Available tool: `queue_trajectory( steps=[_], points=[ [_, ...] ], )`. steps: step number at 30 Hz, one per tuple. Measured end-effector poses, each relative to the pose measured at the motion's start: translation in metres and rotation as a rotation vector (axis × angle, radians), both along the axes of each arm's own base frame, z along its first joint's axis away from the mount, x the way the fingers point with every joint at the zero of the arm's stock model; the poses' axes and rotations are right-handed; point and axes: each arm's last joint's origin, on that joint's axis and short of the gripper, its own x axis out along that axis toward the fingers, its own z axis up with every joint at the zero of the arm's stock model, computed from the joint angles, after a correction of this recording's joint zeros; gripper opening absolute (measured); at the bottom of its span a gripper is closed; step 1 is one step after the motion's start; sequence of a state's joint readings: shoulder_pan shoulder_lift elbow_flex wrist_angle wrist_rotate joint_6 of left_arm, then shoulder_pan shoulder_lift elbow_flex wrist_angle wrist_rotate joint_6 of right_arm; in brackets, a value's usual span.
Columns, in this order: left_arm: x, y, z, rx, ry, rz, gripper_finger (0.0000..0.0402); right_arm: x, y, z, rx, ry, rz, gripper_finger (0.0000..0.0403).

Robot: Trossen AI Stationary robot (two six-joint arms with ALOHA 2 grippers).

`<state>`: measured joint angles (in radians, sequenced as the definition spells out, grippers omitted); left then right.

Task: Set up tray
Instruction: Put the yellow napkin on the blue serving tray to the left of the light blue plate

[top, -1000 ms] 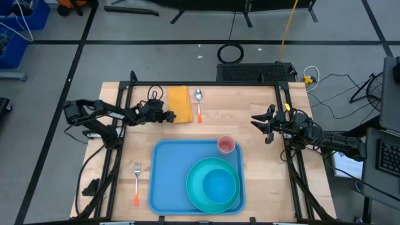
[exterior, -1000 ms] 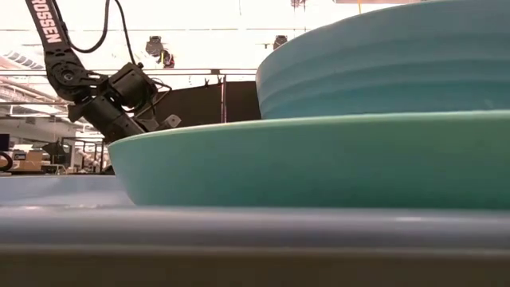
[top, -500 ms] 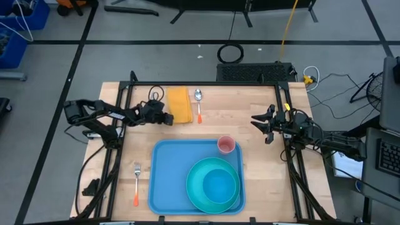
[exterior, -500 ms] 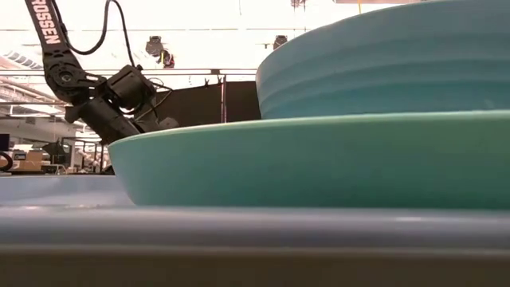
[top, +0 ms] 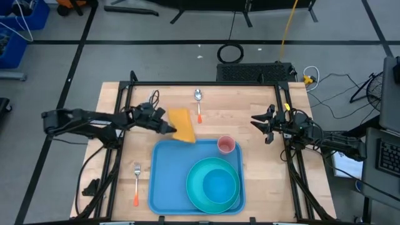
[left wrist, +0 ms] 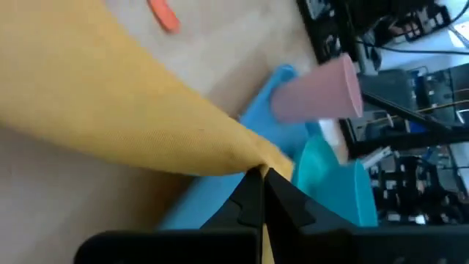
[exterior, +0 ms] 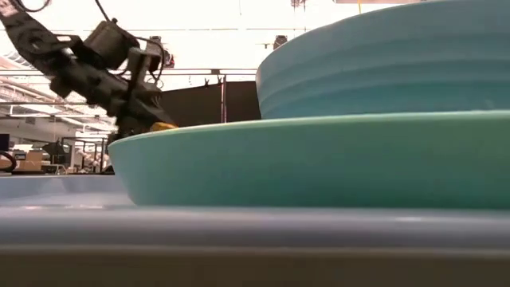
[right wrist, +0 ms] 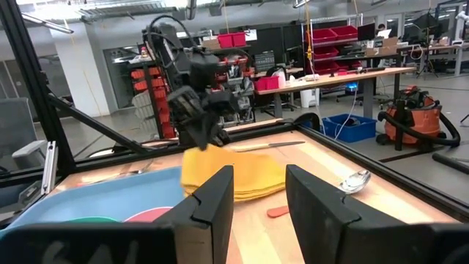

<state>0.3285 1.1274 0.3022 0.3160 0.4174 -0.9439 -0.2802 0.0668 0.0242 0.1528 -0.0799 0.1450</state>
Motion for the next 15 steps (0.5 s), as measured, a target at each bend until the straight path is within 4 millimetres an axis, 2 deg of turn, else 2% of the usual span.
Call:
queue_trajectory(
  steps=[9, 15],
  points=[
    [-0.025, -0.058, 0.002, -0.109, 0.244, -0.034, 0.0001, 0.0, 0.0, 0.0, 0.0, 0.0, 0.0, 0.0114],
    [-0.031, -0.095, 0.003, -0.154, 0.273, 0.002, 0.0, 0.0, 0.0, 0.0, 0.0, 0.0, 0.0, 0.0114]
  ],
)
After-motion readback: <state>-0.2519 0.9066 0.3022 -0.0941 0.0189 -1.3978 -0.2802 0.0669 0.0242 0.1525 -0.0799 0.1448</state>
